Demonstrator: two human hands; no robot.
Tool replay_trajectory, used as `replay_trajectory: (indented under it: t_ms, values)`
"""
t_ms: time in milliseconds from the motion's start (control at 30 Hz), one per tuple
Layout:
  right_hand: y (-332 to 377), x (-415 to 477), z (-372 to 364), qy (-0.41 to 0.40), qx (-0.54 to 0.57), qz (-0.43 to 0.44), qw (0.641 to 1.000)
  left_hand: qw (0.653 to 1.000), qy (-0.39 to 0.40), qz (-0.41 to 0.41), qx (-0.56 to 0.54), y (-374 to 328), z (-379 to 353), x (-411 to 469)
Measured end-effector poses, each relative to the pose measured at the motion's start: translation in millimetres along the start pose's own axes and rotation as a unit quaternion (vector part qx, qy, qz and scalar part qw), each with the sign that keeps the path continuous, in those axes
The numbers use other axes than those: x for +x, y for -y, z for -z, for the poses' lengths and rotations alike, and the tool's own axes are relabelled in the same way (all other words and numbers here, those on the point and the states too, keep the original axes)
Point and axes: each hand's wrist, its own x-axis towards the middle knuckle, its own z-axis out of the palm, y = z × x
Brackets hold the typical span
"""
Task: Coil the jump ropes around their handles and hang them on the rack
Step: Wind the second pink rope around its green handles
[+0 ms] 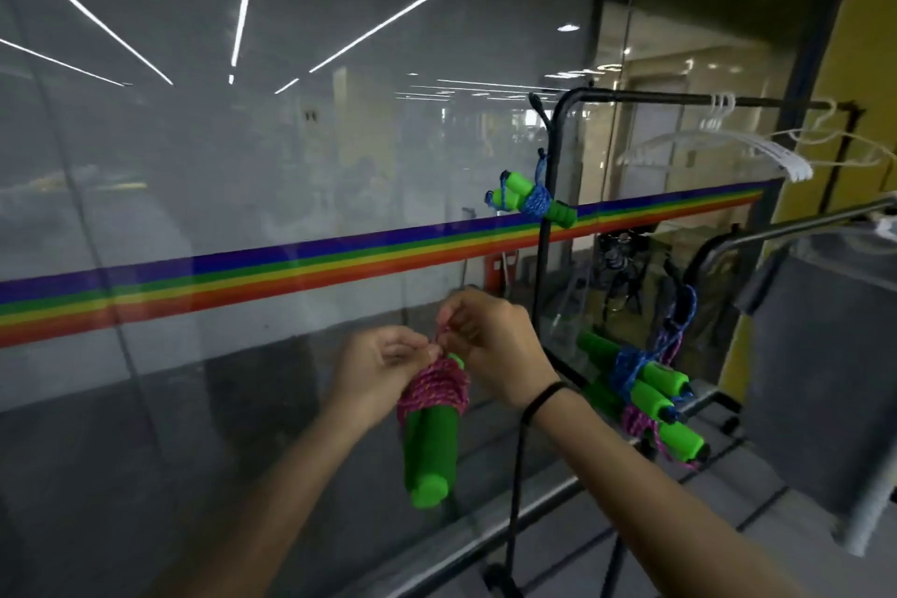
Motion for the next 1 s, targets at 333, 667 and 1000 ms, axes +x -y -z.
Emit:
replay_trajectory:
  t_ms: [333, 667, 1000]
  values:
    - [-111, 142, 38, -0.061, 0.019, -0.031, 0.997, 0.993, 0.009, -0.118, -0.022, 3, -79, 192]
    - [-136, 326, 112, -0.159, 0.122, -0.054, 0.978, 0.954, -0.056, -0.272, 0.11, -102, -87, 388]
    - [-170, 369, 131, -0.305, -0.117, -0.077, 0.942, 0.946, 0.093, -0.293, 0.106, -129, -115, 470]
